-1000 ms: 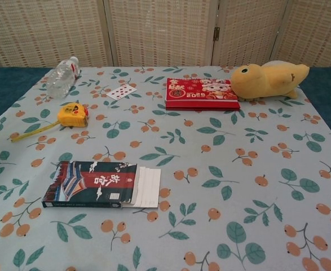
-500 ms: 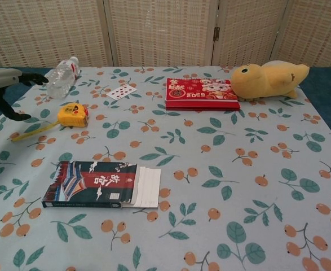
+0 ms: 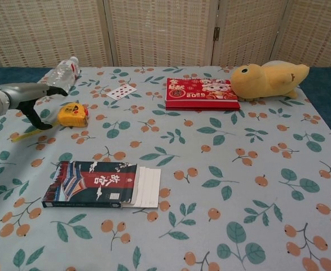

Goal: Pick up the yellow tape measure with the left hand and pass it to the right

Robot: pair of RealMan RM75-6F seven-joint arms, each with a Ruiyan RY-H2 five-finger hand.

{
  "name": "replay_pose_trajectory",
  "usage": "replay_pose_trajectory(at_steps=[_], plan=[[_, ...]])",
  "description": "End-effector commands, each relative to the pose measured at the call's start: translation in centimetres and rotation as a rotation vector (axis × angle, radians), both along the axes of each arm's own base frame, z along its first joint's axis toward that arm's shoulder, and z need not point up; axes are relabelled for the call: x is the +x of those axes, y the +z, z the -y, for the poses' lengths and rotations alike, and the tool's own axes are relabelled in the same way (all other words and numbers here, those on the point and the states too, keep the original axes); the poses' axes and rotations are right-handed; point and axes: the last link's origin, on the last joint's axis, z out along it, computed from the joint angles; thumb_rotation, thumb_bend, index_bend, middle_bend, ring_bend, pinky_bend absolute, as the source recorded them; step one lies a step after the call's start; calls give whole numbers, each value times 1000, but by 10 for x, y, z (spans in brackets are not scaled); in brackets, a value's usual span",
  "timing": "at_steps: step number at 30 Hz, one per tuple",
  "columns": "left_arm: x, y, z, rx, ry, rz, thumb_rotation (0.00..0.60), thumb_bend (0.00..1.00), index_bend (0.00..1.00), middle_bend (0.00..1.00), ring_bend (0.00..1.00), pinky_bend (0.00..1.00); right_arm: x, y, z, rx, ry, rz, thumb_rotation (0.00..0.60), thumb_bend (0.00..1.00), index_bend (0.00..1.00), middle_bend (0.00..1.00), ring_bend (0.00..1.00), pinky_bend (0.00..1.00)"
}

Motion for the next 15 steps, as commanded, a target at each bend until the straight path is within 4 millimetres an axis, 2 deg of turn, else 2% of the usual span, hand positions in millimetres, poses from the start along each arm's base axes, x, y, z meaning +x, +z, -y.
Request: replay_pose_trajectory(at_steps=[1,15], plan=[[5,-8,-5,-8,2,-1,600,369,109,48,104,0,0,-1,0,1,-3,0,600,257,39,80,81,0],[13,-24,-23,9,22,-17,600,370,212,158,190,0,-2,0,-2,-1,-25,-7,600,257,40,82,79,0]])
